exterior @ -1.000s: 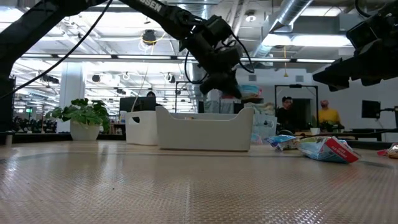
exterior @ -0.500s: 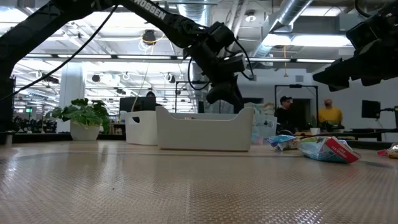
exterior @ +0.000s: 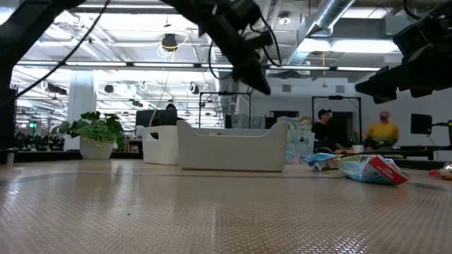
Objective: Pick and place Granola Bars by type
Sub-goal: Put the red granola bar into the transparent bin
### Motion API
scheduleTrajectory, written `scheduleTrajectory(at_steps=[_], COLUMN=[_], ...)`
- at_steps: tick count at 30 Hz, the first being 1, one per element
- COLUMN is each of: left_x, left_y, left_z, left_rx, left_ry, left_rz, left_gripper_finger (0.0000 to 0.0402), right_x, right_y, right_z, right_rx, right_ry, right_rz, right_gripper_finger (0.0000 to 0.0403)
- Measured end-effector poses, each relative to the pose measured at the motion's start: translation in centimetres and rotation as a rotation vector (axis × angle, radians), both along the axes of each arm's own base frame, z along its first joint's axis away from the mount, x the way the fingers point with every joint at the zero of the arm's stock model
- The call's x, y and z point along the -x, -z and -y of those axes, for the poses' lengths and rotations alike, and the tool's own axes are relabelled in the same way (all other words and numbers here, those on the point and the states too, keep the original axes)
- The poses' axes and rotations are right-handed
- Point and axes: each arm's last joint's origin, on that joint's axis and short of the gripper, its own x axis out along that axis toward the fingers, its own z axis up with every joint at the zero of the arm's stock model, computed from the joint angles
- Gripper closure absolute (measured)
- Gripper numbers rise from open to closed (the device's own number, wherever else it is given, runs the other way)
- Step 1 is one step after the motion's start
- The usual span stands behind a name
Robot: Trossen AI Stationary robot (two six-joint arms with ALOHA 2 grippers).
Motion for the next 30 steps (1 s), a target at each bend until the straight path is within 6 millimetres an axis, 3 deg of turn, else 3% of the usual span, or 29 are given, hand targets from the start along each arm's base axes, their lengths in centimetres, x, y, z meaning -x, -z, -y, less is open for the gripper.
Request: scheduleTrajectory(at_steps=[5, 9, 12, 17, 30], left_x=[2.3, 4.9, 7.2, 11.4, 21.2], left_y=[-2.1, -2.0, -1.0, 2.4, 8.1], left_z=[2.8, 5.1, 6.7, 8.7, 12.2], left_rx=[0.275, 0.428, 0.460, 0.493, 0.541], left_ry=[-0.008, -0.006, -0.010, -0.047, -0.080], left_rz=[-0.021, -0.010, 0.060, 0.152, 0.298], left_gripper_finger=[0.0232, 0.0232, 0.0232, 0.0232, 0.0232], right_x=[0.0, 0.0, 0.0, 0.0, 0.0], right_y=[0.0, 0.0, 0.0, 0.0, 0.0], right_z=[0.0, 0.0, 0.0, 0.0, 0.0], right_rx=[0.000, 0.000, 0.000, 0.000, 0.000], right_ry=[0.000, 0.000, 0.000, 0.000, 0.000], right_rz=[0.000, 0.000, 0.000, 0.000, 0.000], right_gripper_finger=[0.0212, 0.0212, 0.0212, 0.0212, 0.0212])
